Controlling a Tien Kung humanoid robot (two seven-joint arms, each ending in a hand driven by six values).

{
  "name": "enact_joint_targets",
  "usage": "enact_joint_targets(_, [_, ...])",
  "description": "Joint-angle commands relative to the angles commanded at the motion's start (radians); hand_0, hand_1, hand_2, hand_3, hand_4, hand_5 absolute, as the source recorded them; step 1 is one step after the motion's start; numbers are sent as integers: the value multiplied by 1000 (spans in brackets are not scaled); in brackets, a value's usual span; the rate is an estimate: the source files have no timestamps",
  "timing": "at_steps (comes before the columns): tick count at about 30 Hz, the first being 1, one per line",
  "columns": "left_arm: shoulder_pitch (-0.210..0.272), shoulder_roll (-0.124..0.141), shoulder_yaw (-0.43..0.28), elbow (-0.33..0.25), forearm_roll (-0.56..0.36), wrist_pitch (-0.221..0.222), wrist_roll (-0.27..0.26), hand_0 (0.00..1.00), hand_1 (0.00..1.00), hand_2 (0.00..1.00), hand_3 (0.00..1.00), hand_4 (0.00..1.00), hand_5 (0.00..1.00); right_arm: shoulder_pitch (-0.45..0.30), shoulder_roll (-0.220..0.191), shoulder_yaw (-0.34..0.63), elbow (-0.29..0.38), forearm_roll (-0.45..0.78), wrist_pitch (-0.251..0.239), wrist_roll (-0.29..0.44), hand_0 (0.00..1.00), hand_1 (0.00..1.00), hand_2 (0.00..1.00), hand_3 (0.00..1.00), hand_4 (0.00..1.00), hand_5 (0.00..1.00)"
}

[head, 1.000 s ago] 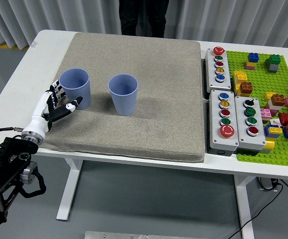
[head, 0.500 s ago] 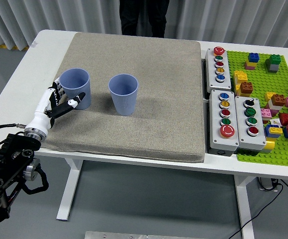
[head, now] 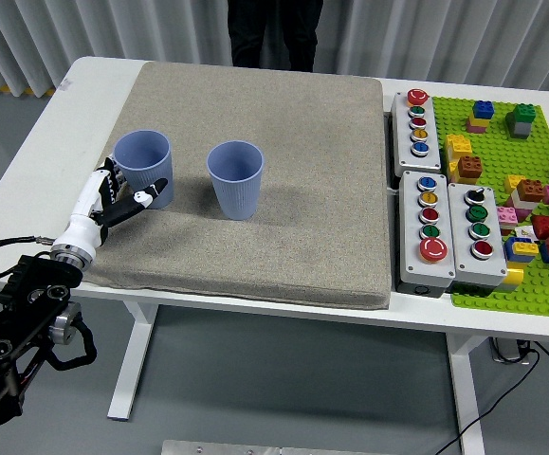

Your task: Pick cup pour cup place

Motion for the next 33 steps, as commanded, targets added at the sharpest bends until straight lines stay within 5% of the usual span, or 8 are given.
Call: enact_joint_targets(33, [-40, -20, 16, 48, 3, 8, 4, 998, 895, 994, 998, 916, 361, -1, 0, -1, 0, -6, 2, -1, 691, 659, 585, 594, 2, 102])
